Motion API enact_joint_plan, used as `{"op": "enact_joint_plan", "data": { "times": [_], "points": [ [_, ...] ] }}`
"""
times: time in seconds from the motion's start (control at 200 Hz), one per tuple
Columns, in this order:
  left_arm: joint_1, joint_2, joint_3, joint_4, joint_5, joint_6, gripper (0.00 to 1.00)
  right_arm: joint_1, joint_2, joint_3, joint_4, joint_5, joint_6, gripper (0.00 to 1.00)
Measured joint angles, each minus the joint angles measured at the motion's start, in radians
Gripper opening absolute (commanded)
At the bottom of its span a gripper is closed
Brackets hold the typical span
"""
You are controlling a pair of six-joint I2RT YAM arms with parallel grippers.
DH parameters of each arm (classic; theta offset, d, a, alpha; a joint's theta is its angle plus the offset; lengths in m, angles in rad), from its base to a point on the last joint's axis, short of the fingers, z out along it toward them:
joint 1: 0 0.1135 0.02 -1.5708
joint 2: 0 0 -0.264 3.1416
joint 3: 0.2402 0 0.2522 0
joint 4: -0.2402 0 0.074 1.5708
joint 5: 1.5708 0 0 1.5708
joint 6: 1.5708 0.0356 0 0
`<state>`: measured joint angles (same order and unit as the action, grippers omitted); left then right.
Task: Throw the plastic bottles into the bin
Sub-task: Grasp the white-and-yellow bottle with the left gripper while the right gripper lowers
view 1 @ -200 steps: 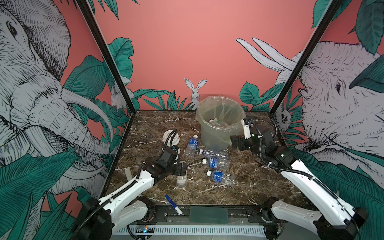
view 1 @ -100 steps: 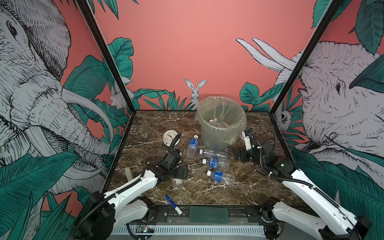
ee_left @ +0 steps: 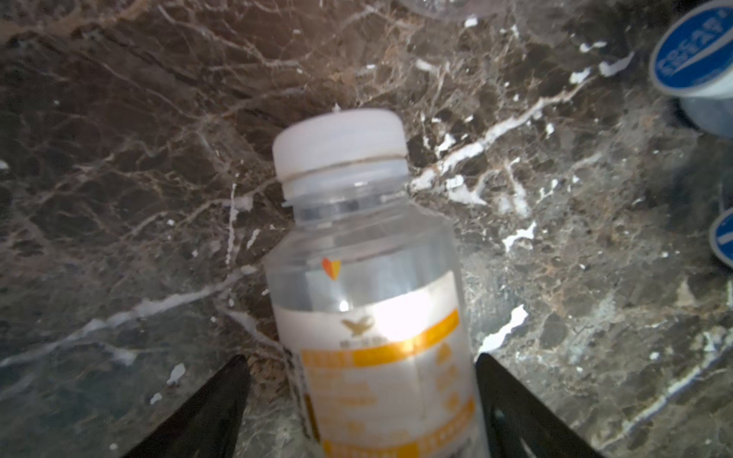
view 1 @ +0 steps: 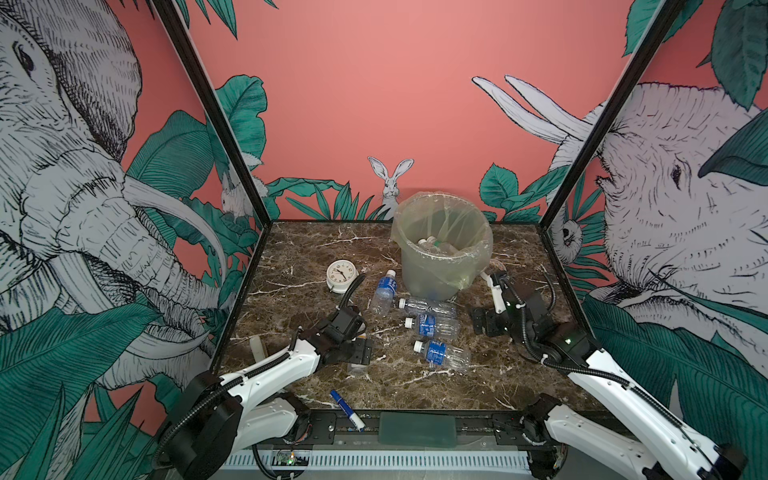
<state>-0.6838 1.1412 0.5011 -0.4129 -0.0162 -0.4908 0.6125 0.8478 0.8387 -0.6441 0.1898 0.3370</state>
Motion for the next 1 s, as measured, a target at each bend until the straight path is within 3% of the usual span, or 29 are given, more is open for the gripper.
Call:
{"op": "enact_joint_plan", "data": {
  "times": [0.465,0.72,1.0],
  "points": [
    [-0.003,0.044,-0.012,0.051,-0.001,-0.006,0.84,0.0,-0.013,-0.04,-0.011,0.0,0.024,0.94],
    [-0.004,0.052,-0.013,0.072,0.001,-0.008,0.7,0.0,-0.021,-0.053,-0.012,0.0,0.031,0.94],
    [-0.005,0.043,-0.022,0.076,0.003,-0.009,0.62,0.0,-0.029,-0.055,-0.011,0.0,0.035,0.94]
  ]
}}
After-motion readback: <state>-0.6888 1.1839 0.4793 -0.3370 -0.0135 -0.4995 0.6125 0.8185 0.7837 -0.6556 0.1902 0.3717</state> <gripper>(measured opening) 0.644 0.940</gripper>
